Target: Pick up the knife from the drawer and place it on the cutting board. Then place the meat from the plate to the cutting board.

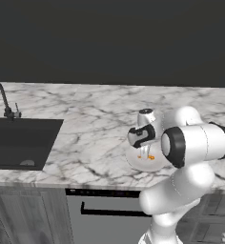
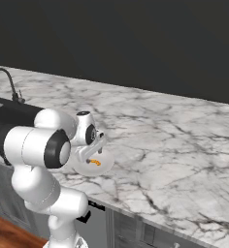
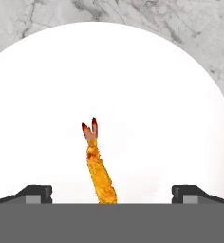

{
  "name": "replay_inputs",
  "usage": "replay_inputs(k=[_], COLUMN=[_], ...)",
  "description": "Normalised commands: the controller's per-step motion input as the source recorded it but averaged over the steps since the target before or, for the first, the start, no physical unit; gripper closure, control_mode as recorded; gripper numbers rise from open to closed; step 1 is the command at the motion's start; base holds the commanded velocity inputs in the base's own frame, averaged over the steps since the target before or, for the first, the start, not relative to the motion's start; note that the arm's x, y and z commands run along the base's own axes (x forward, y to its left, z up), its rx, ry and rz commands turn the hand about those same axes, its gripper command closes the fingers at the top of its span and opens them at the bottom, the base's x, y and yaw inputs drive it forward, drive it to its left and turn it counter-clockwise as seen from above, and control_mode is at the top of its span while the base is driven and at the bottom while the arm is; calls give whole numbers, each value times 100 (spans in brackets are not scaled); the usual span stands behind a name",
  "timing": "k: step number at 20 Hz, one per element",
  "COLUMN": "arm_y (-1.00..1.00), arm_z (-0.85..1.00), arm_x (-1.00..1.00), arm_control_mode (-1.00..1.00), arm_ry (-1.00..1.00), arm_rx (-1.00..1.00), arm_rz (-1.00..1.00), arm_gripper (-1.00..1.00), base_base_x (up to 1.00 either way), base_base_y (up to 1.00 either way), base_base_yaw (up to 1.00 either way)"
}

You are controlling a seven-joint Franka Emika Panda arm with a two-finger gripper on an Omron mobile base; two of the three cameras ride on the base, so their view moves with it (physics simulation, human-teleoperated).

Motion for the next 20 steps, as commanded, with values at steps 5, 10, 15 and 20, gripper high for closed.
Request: replay_inputs(k=[5,10,15,20], arm_y=[0,0,0,0], arm_z=[-19,-14,-16,-9], arm_x=[12,4,0,1], arm_control_mode=[-100,-100,-100,-100], arm_ry=[0,0,0,-1], arm_rx=[0,0,0,0], arm_rz=[0,0,0,0], arm_gripper=[-100,-100,-100,-100], base_base_x=[0,0,0,0], base_base_y=[0,0,0,0], base_base_yaw=[0,0,0,0])
